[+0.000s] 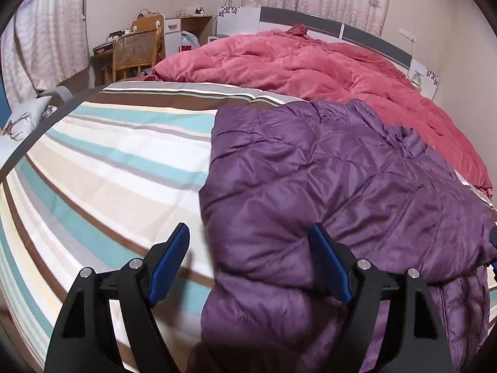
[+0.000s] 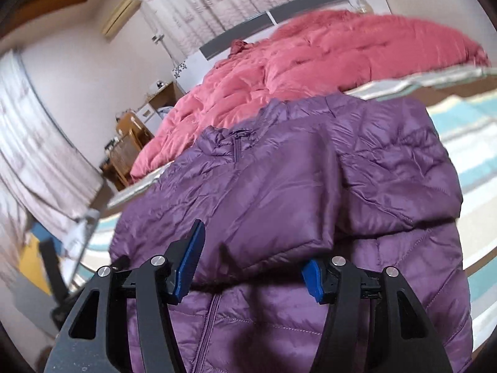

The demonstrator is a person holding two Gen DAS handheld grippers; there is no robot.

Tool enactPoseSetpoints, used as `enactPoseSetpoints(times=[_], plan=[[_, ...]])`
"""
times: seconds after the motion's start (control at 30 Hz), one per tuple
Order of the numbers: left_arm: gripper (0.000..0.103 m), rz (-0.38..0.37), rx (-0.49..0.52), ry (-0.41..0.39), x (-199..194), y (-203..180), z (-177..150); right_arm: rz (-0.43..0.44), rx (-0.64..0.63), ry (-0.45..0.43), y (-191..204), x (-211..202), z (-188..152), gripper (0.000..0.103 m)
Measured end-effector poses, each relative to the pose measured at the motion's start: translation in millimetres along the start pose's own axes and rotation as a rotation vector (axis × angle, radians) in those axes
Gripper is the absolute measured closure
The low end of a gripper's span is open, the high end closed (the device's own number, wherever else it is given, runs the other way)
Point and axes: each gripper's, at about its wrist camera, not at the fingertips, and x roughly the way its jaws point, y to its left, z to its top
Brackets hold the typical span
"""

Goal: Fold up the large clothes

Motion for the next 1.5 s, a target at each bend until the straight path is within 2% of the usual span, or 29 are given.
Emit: enactPoseSetpoints(times=[0.07, 0.1, 0.17, 0.2, 0.3, 0.4, 0.53, 0.63, 0.73, 0.8, 0.83, 0.93, 1.03, 1.13, 1.2, 1.23, 1.33, 1.5], plan=[[0.026, 0.012, 0.010, 0.018, 9, -2, 4, 0.037, 0.045, 0.006, -11, 3, 6, 0.047], [0.028, 0.013, 0.012, 0.032, 16, -2, 5, 0.030, 0.051, 0.015, -14, 6, 10, 0.066], [0.035, 0.025, 0.010, 0.042, 21, -1, 8, 0.012, 0.018, 0.039, -13, 13, 16, 0.082], [0.036, 0.039, 0.006, 0.038, 22, -1, 9, 0.008, -0.010, 0.046, -10, 16, 19, 0.086], [0.039, 0.074, -0.003, 0.027, 25, 0, 12, -0.011, -0.100, 0.038, 3, 24, 29, 0.088], [0.037, 0.063, 0.017, 0.034, 32, -3, 13, -0.043, -0.057, 0.025, -3, 31, 41, 0.090], [0.028, 0.060, 0.044, 0.064, 41, -9, 11, -0.111, -0.042, 0.077, -18, 46, 29, 0.090], [0.024, 0.046, 0.033, 0.080, 44, -7, 12, -0.107, -0.021, 0.071, -27, 46, 19, 0.089], [0.019, 0.029, 0.006, 0.069, 33, 0, 13, -0.110, -0.001, 0.066, -27, 30, 23, 0.071], [0.017, 0.016, -0.016, 0.015, 12, 1, 15, -0.153, -0.063, 0.004, -20, 12, 27, 0.050], [0.016, 0.009, -0.021, -0.021, 2, -1, 17, -0.185, -0.128, -0.048, -10, 0, 30, 0.050], [0.016, 0.002, 0.025, -0.100, -16, -18, 33, -0.231, -0.276, -0.111, 17, -6, 40, 0.050], [0.016, -0.016, 0.138, -0.080, 2, -52, 48, -0.223, -0.368, -0.057, 36, 17, 47, 0.052], [0.029, -0.019, 0.240, -0.001, 35, -75, 51, -0.286, -0.454, 0.032, 42, 53, 46, 0.059], [0.027, -0.007, 0.291, 0.014, 51, -84, 49, -0.330, -0.454, 0.074, 31, 71, 43, 0.060], [0.023, -0.002, 0.303, 0.006, 56, -84, 48, -0.345, -0.440, 0.084, 23, 77, 40, 0.060], [0.017, -0.021, 0.281, 0.024, 69, -80, 44, -0.339, -0.409, 0.090, 13, 88, 34, 0.061], [0.015, -0.036, 0.259, 0.027, 70, -80, 44, -0.355, -0.422, 0.083, 13, 93, 33, 0.061]])
